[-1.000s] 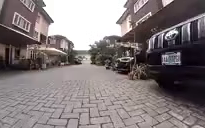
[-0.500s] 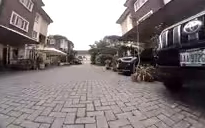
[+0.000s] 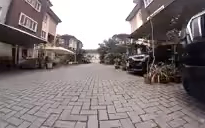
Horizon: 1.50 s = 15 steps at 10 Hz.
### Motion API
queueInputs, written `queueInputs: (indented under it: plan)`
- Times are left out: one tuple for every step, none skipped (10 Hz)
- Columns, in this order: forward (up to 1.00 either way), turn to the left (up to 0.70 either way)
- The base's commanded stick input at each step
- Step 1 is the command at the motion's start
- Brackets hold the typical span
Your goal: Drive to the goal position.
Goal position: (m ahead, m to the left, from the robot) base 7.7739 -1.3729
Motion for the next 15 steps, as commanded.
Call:
queueInputs:
  plan:
    - [0.70, 0.00]
    - [0.70, 0.00]
    - [0.70, 0.00]
    - [0.70, 0.00]
    - [0.70, 0.00]
    - [0.70, 0.00]
    - [0.70, 0.00]
    - [0.70, 0.00]
    - [0.70, 0.00]
    - [0.70, 0.00]
    - [0.70, 0.00]
    - [0.70, 0.00]
    - [0.70, -0.02]
    - [0.70, -0.13]
    - [0.70, -0.24]
